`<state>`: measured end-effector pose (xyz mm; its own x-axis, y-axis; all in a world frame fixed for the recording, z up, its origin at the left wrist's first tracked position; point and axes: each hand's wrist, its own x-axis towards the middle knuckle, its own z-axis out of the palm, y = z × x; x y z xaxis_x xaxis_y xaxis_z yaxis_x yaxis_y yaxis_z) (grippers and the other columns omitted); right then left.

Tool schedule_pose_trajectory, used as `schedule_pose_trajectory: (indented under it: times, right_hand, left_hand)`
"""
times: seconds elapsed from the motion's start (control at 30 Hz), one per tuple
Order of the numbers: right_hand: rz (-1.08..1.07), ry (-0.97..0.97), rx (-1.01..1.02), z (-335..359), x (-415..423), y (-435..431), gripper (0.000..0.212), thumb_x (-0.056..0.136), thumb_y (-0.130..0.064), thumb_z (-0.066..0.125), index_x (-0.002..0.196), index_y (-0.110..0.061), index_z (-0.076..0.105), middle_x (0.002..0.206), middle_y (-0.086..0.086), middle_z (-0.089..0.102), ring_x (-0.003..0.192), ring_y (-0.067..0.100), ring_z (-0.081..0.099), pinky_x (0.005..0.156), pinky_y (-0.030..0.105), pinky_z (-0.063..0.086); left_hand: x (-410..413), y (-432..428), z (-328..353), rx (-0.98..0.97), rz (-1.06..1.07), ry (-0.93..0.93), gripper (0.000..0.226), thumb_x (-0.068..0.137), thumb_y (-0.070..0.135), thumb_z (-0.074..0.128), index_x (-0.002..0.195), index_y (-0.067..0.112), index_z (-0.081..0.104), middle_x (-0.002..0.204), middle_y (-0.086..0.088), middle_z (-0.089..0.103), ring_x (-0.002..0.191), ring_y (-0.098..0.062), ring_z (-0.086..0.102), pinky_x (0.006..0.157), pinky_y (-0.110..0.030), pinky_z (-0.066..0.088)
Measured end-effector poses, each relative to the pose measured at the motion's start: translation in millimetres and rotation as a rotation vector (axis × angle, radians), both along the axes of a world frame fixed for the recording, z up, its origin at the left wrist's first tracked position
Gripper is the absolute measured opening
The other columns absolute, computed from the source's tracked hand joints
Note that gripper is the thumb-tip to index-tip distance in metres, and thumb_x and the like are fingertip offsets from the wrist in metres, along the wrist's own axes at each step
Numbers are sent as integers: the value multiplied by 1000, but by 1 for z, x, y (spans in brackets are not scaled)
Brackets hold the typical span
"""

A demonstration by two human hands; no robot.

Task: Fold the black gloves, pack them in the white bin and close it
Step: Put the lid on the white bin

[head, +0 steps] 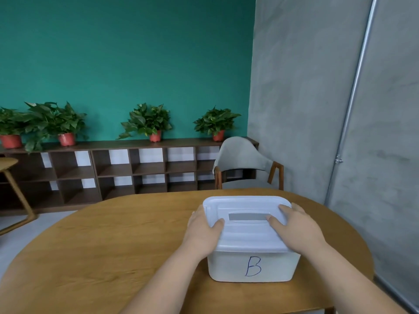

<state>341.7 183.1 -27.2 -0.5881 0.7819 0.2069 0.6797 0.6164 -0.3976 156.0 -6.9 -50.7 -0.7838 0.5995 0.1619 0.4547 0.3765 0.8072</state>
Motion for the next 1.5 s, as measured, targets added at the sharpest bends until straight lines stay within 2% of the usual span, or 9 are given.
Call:
schedule_pose_trajectory:
  times: [0.13, 0.27, 0.37, 0.47, 0.6, 0.7, 0.77, 0.93, 1.5]
  right_hand:
    - [1, -43, 4, -3, -5, 3, 73, 99, -72, 39, 162, -36, 32, 172, 7, 18, 142, 28, 48, 99, 37, 49]
    - [18, -76, -15, -3, -6, 0, 61, 100, -73, 32, 158, -57, 24, 174, 7, 13, 153, 30, 33, 110, 41, 43]
    - [4, -120, -35, 1, -6, -2, 63, 98, -79, 27, 157, -60, 22, 175, 5, 9, 158, 27, 24, 115, 42, 39]
    - [-9, -141, -48, 4, -7, -4, 68, 93, -84, 26, 157, -61, 22, 175, 4, 10, 160, 24, 15, 120, 44, 34]
    - [-21, -141, -65, 6, -7, -7, 68, 94, -83, 26, 158, -60, 22, 175, 4, 10, 161, 23, 10, 120, 47, 31]
    - [-25, -125, -73, 6, -7, -8, 68, 94, -84, 26, 157, -60, 23, 175, 3, 9, 160, 24, 12, 118, 49, 35]
    - [-27, -123, -71, 6, -7, -8, 68, 94, -84, 26, 157, -60, 23, 175, 3, 10, 160, 24, 13, 117, 49, 36]
    - [-31, -118, -80, 4, -7, -8, 68, 93, -85, 26, 156, -61, 24, 175, 2, 9, 160, 24, 14, 117, 49, 36]
    - [-29, -118, -84, -3, -11, 1, 67, 93, -84, 27, 156, -61, 24, 174, 4, 10, 159, 26, 15, 118, 51, 36]
  left_hand:
    - [-8, 7, -7, -33, 35, -10, 84, 77, 75, 51, 150, 32, 45, 154, 8, 48, 143, -21, 45, 116, -50, 44]
    - [-10, 8, -8, -11, 67, -68, 79, 88, 64, 63, 159, 38, 39, 168, 5, 31, 154, -26, 33, 122, -52, 36]
    - [-10, 8, -8, 47, 95, -156, 75, 81, 67, 66, 151, 53, 43, 154, 8, 46, 136, -24, 51, 110, -46, 48]
    - [-7, 9, -6, 147, 93, -239, 61, 92, 51, 72, 149, 44, 52, 131, 18, 61, 112, -11, 61, 90, -30, 52]
    - [-3, 8, -6, 220, 163, -271, 60, 98, 44, 70, 154, 40, 49, 145, 14, 60, 126, -18, 59, 106, -39, 52]
    - [-2, 8, -8, 247, 217, -310, 77, 99, 41, 70, 165, 33, 31, 162, 8, 45, 146, -24, 47, 118, -46, 43]
    - [-2, 8, -9, 256, 242, -321, 84, 99, 41, 72, 167, 29, 25, 167, 4, 39, 150, -27, 42, 120, -47, 41]
    - [-2, 8, -13, 294, 264, -314, 81, 97, 40, 74, 165, 25, 32, 159, 1, 49, 143, -26, 51, 117, -47, 45]
    - [2, 1, -2, 286, 210, -280, 64, 100, 27, 72, 158, 31, 46, 151, 13, 55, 138, -18, 54, 113, -43, 50]
